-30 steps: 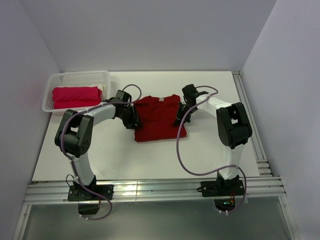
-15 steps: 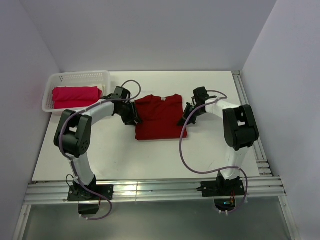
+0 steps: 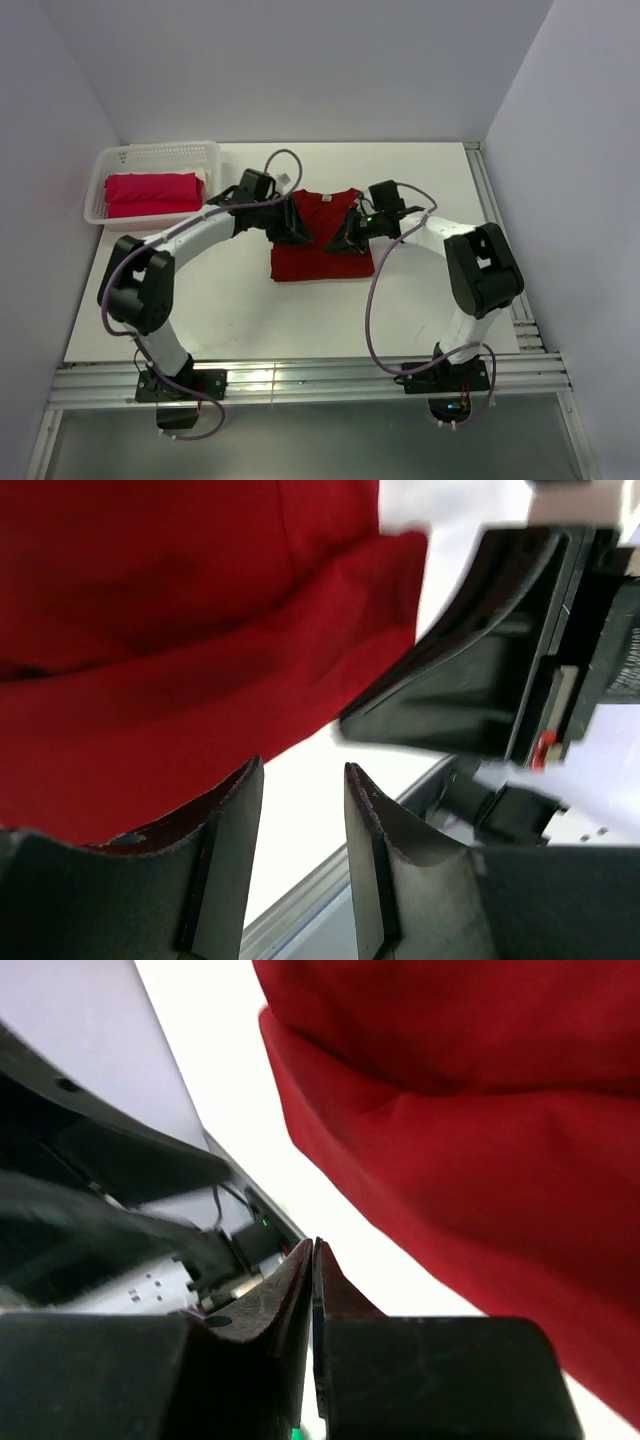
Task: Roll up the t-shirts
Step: Roll the tshirt
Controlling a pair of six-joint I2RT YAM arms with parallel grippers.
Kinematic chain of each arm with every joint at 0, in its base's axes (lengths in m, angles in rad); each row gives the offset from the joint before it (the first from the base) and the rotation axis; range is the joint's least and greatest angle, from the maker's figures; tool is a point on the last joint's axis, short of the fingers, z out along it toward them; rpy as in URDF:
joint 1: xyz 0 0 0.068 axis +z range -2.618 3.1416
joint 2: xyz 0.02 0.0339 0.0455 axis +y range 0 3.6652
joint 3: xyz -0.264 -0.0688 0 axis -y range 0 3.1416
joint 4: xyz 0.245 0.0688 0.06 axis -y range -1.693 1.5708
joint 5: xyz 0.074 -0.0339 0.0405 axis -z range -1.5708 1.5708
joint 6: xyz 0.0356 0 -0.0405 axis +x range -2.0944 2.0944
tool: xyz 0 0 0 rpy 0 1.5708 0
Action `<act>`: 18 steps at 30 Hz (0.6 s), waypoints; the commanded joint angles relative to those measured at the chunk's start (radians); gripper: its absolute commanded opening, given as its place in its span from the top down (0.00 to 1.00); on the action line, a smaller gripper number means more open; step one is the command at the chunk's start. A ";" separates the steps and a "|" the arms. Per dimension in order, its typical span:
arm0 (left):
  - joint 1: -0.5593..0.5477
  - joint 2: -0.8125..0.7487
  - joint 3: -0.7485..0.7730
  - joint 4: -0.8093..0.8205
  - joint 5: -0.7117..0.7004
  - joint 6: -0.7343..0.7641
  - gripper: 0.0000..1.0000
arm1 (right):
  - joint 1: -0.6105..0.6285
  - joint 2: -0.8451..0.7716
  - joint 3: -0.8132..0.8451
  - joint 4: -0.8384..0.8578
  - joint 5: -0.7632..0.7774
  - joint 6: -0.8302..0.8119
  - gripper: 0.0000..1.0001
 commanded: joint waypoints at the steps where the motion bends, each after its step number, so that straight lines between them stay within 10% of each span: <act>1: -0.039 0.085 0.021 0.036 0.079 -0.006 0.57 | 0.055 0.086 0.048 0.030 -0.034 0.015 0.91; 18: 0.067 0.298 -0.137 0.090 0.128 0.106 0.61 | -0.107 0.263 -0.099 0.061 -0.116 -0.121 0.94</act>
